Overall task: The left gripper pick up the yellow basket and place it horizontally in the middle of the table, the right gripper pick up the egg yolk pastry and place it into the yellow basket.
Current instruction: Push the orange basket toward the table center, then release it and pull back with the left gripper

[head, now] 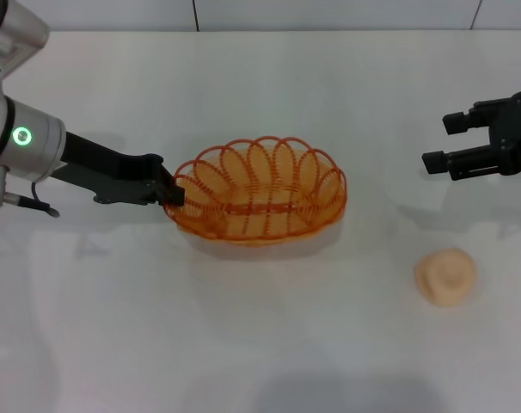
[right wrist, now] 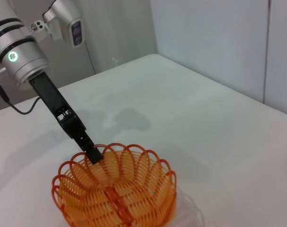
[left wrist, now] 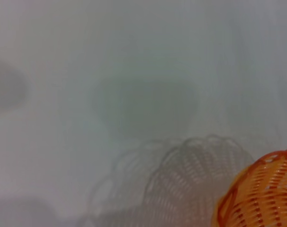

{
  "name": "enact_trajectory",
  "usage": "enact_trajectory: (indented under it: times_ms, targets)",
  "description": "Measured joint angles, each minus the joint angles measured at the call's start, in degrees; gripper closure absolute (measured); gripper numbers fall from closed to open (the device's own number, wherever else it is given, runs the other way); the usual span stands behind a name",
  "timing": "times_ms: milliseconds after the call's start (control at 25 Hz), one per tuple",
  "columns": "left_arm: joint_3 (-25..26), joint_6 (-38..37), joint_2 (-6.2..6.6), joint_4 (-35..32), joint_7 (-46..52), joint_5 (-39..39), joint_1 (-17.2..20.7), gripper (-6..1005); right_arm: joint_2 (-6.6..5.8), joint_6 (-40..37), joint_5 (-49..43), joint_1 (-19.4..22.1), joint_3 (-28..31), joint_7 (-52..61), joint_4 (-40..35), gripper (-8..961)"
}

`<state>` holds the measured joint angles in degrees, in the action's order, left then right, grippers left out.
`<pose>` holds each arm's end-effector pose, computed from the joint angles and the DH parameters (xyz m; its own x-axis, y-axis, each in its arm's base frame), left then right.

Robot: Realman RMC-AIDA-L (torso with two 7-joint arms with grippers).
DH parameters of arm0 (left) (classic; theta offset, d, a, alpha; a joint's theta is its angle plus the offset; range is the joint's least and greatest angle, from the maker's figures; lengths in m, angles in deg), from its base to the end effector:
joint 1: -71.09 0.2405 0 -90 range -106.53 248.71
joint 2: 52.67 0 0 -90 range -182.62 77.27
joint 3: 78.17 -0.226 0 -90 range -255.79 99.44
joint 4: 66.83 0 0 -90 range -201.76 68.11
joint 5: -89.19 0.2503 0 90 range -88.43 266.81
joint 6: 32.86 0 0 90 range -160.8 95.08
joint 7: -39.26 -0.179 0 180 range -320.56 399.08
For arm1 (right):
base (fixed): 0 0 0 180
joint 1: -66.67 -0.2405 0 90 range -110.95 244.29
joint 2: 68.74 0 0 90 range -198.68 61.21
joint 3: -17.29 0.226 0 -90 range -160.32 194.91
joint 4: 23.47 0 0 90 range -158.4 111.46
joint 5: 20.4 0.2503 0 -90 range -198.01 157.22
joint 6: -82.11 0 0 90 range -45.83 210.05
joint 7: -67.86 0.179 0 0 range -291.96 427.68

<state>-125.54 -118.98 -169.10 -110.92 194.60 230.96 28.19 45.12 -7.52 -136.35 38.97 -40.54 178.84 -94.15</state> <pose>-0.2355 0.4032 -0.0106 0.1540 0.9794 0.1303 0.9829 -0.1384 -0.1218 0.1787 0.3927 0.0639 0.8951 -0.3634 -0.2582 -0.4261 -0.8676 -0.2562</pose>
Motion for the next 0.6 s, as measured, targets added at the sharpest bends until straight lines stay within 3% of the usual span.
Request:
enact_trajectory:
  times_ms: [600]
  targets:
    - [-1.44,1.67,-0.54,1.16,-0.09,-0.18,-0.06,921,0.29,-0.62,-0.07,1.23,0.01,-1.19,-0.08,203]
